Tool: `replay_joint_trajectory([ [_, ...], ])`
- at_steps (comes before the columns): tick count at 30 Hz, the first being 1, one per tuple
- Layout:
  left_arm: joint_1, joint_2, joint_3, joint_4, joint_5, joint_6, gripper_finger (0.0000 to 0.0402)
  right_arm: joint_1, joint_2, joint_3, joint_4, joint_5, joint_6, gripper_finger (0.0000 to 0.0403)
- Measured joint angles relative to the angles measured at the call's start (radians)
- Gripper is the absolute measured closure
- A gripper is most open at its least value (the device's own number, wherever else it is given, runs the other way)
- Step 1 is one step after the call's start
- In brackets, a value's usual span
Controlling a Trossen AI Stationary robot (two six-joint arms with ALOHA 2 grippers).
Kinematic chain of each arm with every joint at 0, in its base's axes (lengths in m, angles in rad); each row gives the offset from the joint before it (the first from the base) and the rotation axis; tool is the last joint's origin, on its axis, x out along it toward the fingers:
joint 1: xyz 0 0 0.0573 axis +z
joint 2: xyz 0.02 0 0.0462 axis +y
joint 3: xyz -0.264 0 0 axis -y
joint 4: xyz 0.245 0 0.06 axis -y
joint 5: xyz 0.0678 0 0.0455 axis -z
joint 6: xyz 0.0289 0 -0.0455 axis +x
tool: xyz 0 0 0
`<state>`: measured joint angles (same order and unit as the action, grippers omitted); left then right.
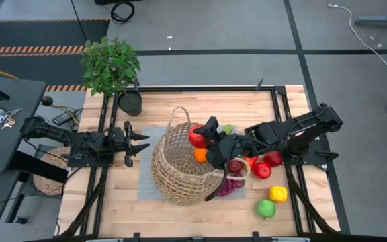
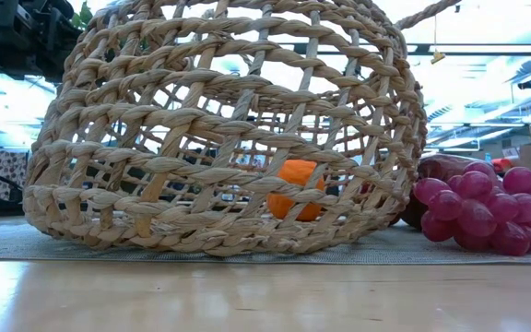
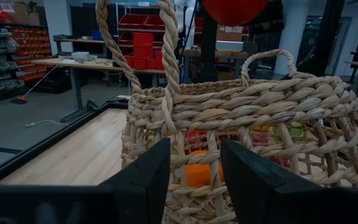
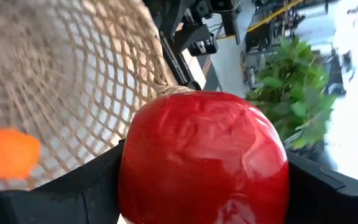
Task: Build produce basket
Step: Put the red apple into the basket
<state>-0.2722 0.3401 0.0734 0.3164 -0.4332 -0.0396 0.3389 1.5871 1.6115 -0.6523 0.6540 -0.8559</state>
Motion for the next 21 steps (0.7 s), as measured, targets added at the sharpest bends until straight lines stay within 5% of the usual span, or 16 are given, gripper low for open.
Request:
replay_joint_trajectory([
  [6,0.0,0.0,0.0,0.0,0.0,0.0,0.0254,-0.03,0.0,-0.001,0.001,-0.209,0.323,0.0075],
  [16,0.0,0.0,0.0,0.0,0.0,0.0,0.025,-0.083,-0.021,-0.002,0.227,-0.507,0.422,0.0075],
  [21,0.0,0.0,0.0,0.0,0.0,0.0,0.0251,-0.115,-0.018,-0.002,0.382,-0.544,0.701,0.0074],
])
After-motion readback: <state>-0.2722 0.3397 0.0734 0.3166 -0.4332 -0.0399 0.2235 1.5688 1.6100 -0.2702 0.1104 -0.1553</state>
